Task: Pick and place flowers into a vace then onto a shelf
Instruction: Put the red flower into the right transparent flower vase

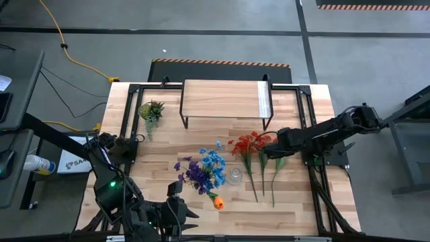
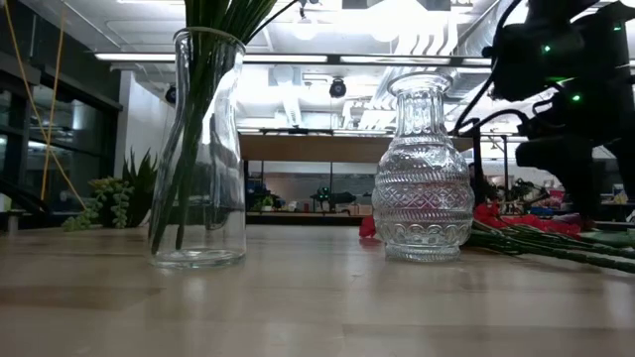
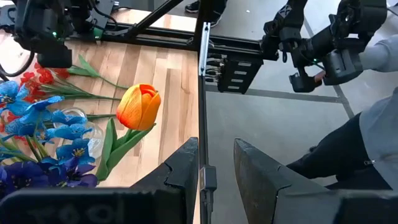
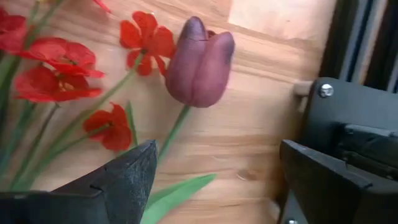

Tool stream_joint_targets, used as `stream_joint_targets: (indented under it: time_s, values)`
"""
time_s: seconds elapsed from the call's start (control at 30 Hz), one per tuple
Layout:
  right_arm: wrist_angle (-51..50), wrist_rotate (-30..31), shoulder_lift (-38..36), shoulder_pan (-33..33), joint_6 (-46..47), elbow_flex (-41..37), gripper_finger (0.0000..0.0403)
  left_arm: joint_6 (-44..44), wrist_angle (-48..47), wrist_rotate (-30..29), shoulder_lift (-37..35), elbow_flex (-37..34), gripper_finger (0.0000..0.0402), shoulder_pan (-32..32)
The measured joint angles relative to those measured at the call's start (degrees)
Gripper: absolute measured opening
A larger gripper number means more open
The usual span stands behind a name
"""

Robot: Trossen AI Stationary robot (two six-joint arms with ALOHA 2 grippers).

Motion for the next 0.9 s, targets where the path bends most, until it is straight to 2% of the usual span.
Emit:
stream_joint_targets:
  time_s: [0.13, 0.67, 0.9]
  values:
    - [2.8, -0.1, 0.0, -0.6, 0.0, 0.0, 0.0328, 0.0, -0.2, 0.0, 0.0, 0.0, 0.0134, 0.0]
    - [3.1, -1.3, 0.1, -1.4, 1.4, 0.0, 0.0328, 0.0, -0.3, 0.9, 0.0, 0.0, 0.0134, 0.0]
    - [3.9, -2.5, 4.7, -1.4, 1.4, 0.0, 0.0328, 0.1, -0.3, 0.9, 0.0, 0.0, 0.0134, 0.0]
